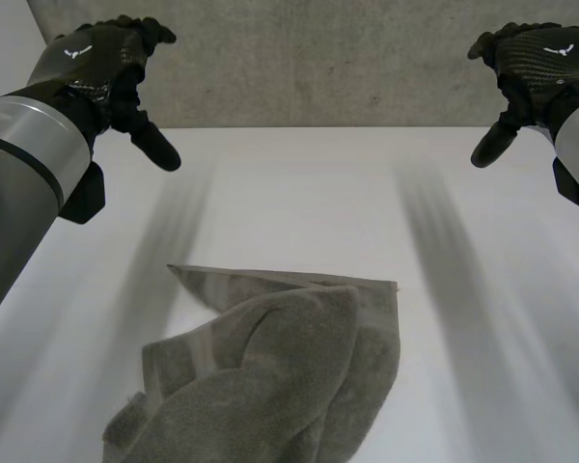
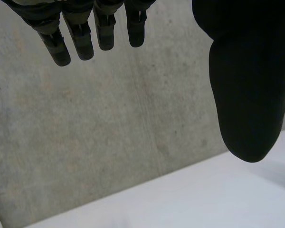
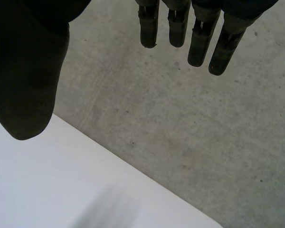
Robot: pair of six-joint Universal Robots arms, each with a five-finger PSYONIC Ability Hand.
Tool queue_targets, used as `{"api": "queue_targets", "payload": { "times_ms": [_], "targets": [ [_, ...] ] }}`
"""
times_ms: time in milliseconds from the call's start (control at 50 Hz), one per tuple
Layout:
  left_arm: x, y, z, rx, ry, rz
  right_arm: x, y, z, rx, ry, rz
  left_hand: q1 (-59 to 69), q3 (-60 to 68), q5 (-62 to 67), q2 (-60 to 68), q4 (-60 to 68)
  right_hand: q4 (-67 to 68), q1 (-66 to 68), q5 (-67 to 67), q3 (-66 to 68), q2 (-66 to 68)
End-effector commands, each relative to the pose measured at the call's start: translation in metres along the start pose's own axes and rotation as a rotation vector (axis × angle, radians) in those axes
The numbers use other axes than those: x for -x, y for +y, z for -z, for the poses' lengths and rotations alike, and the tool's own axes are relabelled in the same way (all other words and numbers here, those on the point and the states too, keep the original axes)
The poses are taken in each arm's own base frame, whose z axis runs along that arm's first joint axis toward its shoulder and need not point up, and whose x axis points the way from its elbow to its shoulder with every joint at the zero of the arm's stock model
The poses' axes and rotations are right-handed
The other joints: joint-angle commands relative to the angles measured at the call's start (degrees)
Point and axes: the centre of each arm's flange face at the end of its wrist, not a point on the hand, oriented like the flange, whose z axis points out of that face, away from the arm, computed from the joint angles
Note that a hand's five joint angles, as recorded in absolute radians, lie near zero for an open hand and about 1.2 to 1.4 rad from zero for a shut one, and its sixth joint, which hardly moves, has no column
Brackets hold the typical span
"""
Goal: Fold the laundry
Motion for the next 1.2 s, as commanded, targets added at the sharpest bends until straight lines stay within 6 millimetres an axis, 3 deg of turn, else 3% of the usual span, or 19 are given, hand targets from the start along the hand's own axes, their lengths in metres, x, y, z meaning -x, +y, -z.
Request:
{"api": "queue_targets", "payload": {
  "times_ms": [20, 340, 400, 500, 580, 620, 660, 680, 720, 760, 840, 880, 920, 1100, 1200],
  "targets": [
    [0.001, 0.002, 0.002, 0.065, -0.004, -0.012, -0.001, 0.001, -0.001, 0.007, 0.008, -0.010, 0.13, 0.34, -0.62, 0.43, 0.40, -4.65, -3.37, -3.43, -3.72, -4.09],
    [0.006, 0.005, 0.004, 0.075, -0.020, -0.018, 0.007, 0.010, -0.001, 0.016, -0.051, 0.017, -0.38, -0.16, -1.12, -0.08, -0.10, -4.65, -3.37, -3.43, -3.72, -4.09],
    [0.008, 0.013, 0.008, 0.107, -0.028, -0.016, 0.013, 0.013, -0.002, 0.007, -0.105, 0.045, -0.38, -0.16, -1.12, -0.08, -0.10, -4.65, -3.37, -3.43, -3.72, -4.09],
    [0.015, 0.036, 0.024, 0.171, -0.036, -0.026, 0.041, 0.030, -0.006, -0.021, -0.370, 0.201, -0.38, -0.16, -1.12, -0.08, -0.10, -4.65, -3.37, -3.43, -3.72, -4.09],
    [0.034, 0.065, 0.026, 0.201, -0.094, -0.034, 0.050, 0.041, -0.011, -0.007, -0.443, 0.223, 0.46, 0.67, -0.29, 0.76, 0.73, -4.65, -3.37, -3.43, -3.72, -4.09],
    [0.039, 0.077, 0.027, 0.219, -0.110, -0.034, 0.059, 0.046, -0.013, -0.008, -0.483, 0.229, 1.14, 1.35, 0.39, 1.44, 1.41, -4.65, -3.37, -3.43, -3.72, -4.09],
    [0.044, 0.088, 0.029, 0.242, -0.123, -0.039, 0.088, 0.051, -0.013, -0.048, -0.601, 0.265, 1.98, 2.19, 1.23, 2.28, 2.25, -4.65, -3.37, -3.43, -3.72, -4.09],
    [0.048, 0.099, 0.032, 0.271, -0.134, -0.043, 0.088, 0.051, -0.013, -0.048, -0.602, 0.265, 2.64, 2.86, 1.90, 2.95, 2.92, -4.65, -3.37, -3.43, -3.72, -4.09],
    [0.051, 0.110, 0.036, 0.304, -0.143, -0.050, 0.115, 0.058, -0.011, -0.092, -0.721, 0.340, 2.65, 2.87, 1.91, 2.95, 2.93, -2.27, -0.99, -1.05, -1.33, -1.71],
    [0.057, 0.129, 0.045, 0.371, -0.162, -0.068, 0.126, 0.062, -0.011, -0.119, -0.764, 0.386, 3.49, 3.70, 2.74, 3.79, 3.76, -1.05, 0.23, 0.17, -0.12, -0.49],
    [0.063, 0.144, 0.052, 0.410, -0.178, -0.072, 0.146, 0.071, -0.009, -0.169, -0.830, 0.477, 2.66, 2.87, 1.91, 2.96, 2.93, -0.87, 0.41, 0.35, 0.06, -0.31],
    [0.065, 0.151, 0.055, 0.422, -0.187, -0.071, 0.172, 0.077, -0.003, -0.234, -0.889, 0.558, 1.98, 2.19, 1.23, 2.28, 2.25, -1.04, 0.25, 0.18, -0.10, -0.48],
    [0.072, 0.161, 0.058, 0.425, -0.211, -0.067, 0.183, 0.080, -0.002, -0.261, -0.910, 0.590, 0.13, 0.35, -0.61, 0.43, 0.41, -1.37, -0.09, -0.15, -0.44, -0.81],
    [0.088, 0.160, 0.059, 0.386, -0.239, -0.039, 0.235, 0.112, 0.004, -0.358, -1.034, 0.699, -0.38, -0.16, -1.12, -0.08, -0.10, -2.05, -0.76, -0.83, -1.11, -1.49],
    [0.096, 0.157, 0.061, 0.365, -0.248, -0.024, 0.249, 0.127, 0.005, -0.394, -1.069, 0.756, -0.38, -0.16, -1.12, -0.08, -0.10, -2.38, -1.10, -1.16, -1.45, -1.82]
  ]
}}
